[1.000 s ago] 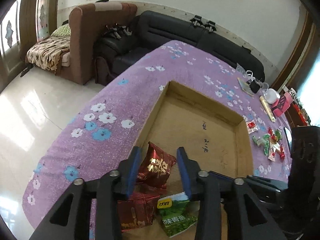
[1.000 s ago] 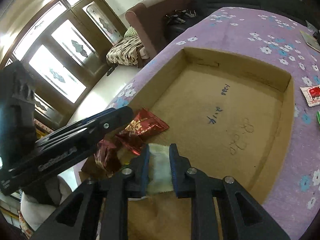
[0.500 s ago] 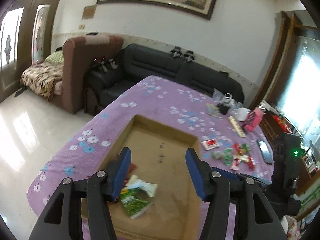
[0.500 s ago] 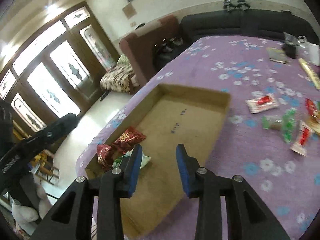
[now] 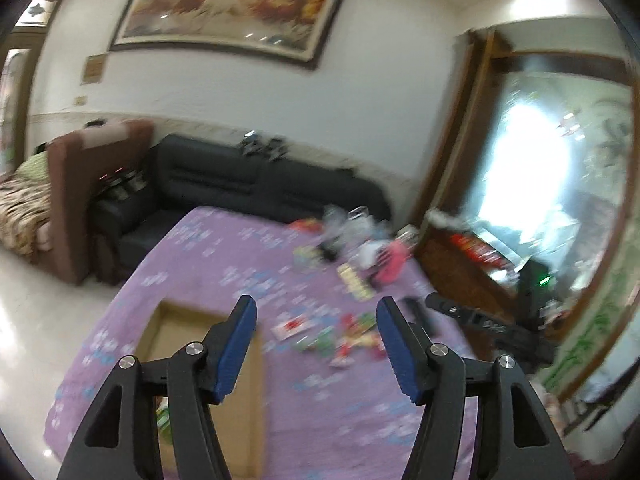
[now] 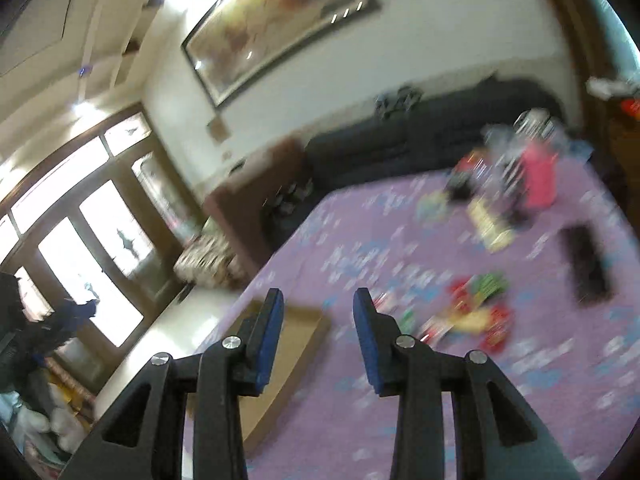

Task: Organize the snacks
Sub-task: 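Lift both tools away from the box and return over the snacks, then grasp the white red-sausage packet with the left gripper while the right grasps a red candy bag, then carry both packets over the box and open both grippers to drop them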

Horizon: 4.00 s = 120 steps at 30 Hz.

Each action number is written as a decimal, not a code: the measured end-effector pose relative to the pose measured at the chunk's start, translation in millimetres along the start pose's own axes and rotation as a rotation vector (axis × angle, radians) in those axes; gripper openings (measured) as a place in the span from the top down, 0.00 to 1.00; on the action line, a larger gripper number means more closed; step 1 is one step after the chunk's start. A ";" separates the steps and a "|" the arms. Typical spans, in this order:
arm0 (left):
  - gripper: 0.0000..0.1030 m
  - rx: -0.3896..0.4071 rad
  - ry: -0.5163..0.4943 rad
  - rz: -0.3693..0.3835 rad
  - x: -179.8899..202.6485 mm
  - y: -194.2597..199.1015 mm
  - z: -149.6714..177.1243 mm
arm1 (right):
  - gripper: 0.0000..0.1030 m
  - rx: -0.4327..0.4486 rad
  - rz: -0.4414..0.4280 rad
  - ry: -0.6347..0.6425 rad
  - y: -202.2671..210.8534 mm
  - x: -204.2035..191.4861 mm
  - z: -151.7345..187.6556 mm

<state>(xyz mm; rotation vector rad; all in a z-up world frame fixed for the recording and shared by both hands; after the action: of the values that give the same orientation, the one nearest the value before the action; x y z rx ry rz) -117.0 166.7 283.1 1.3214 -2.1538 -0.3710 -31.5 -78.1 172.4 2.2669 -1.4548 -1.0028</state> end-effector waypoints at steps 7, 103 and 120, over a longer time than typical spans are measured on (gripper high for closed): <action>0.20 0.157 -0.062 0.054 57.1 67.6 -99.6 | 0.64 0.250 0.207 0.010 134.0 38.2 -89.8; 0.79 -0.274 0.101 -0.264 -121.3 -163.9 96.1 | 0.82 -0.166 0.173 -0.136 -140.9 145.9 54.5; 0.79 -0.386 0.231 -0.331 -242.4 -186.4 114.8 | 0.81 -0.528 -0.083 0.137 -277.1 -100.9 106.0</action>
<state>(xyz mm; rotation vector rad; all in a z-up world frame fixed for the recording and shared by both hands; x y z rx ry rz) 30.3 285.1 16.8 1.4112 -1.5767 -0.6906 62.8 152.8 -17.4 1.9699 -0.9100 -1.0764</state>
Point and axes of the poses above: each gripper's, at about its wrist camera, not at the fingertips, and y roughly against the way its jaws point, x to its right, z to its underside, the point moved 8 cm from there along -y, roughly the way its jaws point, and after that the axes turned 10 degrees about -x, right-handed, at the moved point
